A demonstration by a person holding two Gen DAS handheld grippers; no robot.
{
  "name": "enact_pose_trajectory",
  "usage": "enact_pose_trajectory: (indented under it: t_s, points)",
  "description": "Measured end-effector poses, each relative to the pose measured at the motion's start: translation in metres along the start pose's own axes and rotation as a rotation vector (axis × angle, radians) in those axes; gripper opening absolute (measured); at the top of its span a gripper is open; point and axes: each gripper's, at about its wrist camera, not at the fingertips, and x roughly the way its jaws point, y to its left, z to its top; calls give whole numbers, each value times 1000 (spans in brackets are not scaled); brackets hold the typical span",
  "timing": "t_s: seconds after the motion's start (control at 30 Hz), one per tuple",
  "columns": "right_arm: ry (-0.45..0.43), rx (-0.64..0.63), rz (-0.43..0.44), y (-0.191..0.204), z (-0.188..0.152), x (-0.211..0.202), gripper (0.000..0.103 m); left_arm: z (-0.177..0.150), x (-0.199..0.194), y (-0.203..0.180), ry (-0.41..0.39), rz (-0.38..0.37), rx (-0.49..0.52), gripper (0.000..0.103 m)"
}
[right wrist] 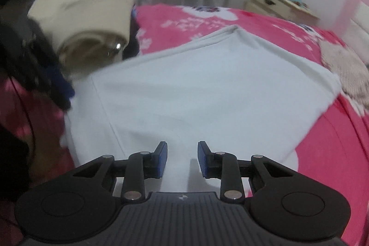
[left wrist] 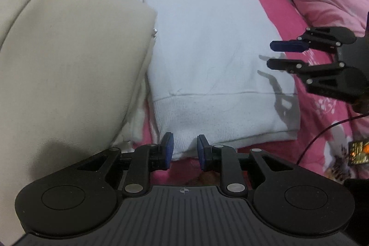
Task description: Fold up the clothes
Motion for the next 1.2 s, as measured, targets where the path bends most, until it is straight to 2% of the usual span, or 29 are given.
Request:
enact_pose_trajectory:
  t_s: [0.13, 0.2, 0.23, 0.3, 0.33, 0.37, 0.9, 1.03, 1.2]
  points:
    - [-5, -24, -14, -1, -1, 16, 24, 0, 2, -2, 9, 5, 22, 22]
    - [7, -14, 2, -4, -1, 23, 16, 0, 2, -3, 9, 7, 29, 22]
    - [17, -12, 9, -4, -1, 26, 16, 0, 2, -2, 8, 6, 25, 22]
    - [30, -15, 12, -3, -4, 27, 8, 0, 2, 0, 4, 2, 11, 22]
    - [37, -16, 13, -2, -5, 28, 7, 0, 2, 1, 2, -1, 3, 22]
    - [36, -8, 7, -2, -6, 25, 1, 1, 2, 2, 1, -4, -4, 22]
    - [-239, 436, -324, -28, -29, -145, 0, -8, -4, 9, -22, -10, -12, 22]
    - [-317, 512, -466, -23, -39, -202, 0, -8, -4, 7, -25, -4, -20, 22]
    - [-391, 597, -701, -5, -56, -291, 0, -5, -6, 1, -28, -1, -12, 23]
